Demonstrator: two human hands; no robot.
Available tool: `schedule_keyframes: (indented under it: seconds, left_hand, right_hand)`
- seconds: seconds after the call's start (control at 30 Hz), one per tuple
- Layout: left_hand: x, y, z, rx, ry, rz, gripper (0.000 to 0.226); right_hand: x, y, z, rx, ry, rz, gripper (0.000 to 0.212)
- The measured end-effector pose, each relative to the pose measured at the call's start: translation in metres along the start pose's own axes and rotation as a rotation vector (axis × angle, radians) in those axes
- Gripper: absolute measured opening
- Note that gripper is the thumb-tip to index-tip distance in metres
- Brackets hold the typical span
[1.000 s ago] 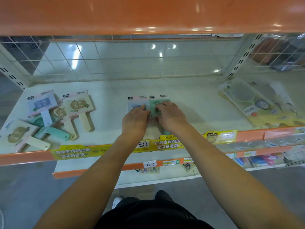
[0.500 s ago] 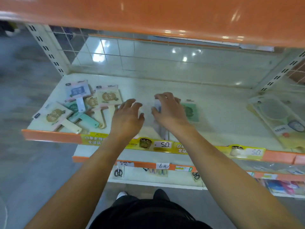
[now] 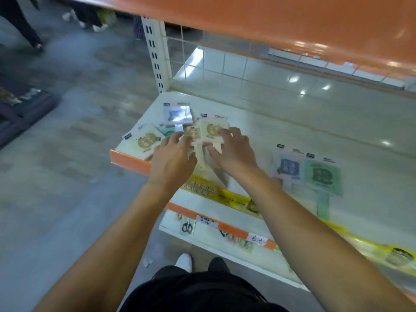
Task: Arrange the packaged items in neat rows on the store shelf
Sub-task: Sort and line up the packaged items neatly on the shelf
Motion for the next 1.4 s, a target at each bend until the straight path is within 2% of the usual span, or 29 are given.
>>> schedule_keyframes:
  seconds: [0.5, 0.8, 1.1, 1.27, 1.4]
  left_hand:
    - [-0.037, -0.003, -0.026, 0.014, -0.102, 0.033, 0.04]
    - [-0.048, 0.001, -0.035, -0.025, -0.094, 0.073, 0.042]
    - [-0.046, 0.0, -0.035, -0.011, -0.118, 0.1, 0.044]
    - [-0.031, -0.004, -0.041, -0.013, -0.191, 0.095, 0.041]
    - [-0.014, -0.008, -0.046, -0.019, -0.237, 0.121, 0.041]
  right_hand:
    - [-0.029, -0.023, -0.029, 0.036, -0.058, 0.001, 0.058]
    - [-0.039, -0.026, -0.033, 0.078, -0.085, 0.066, 0.048]
    - [-0.041, -0.021, -0.022, 0.104, -0.15, 0.011, 0.048]
    - [-0.035, 0.0, -0.013, 0.136, -0.211, -0.001, 0.048]
    - [-0.02, 0.019, -0.004, 0.172, -0.285, -0.029, 0.04]
Point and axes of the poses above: each hand's wrist, its own z-axis away from the middle knuckle, its own y-axis out of the back of the hand, x = y × z, the point moved 3 cm from there along -z, towards the middle knuckle, and after that the axes turned 12 degrees about -y, right-handed, at the moved point
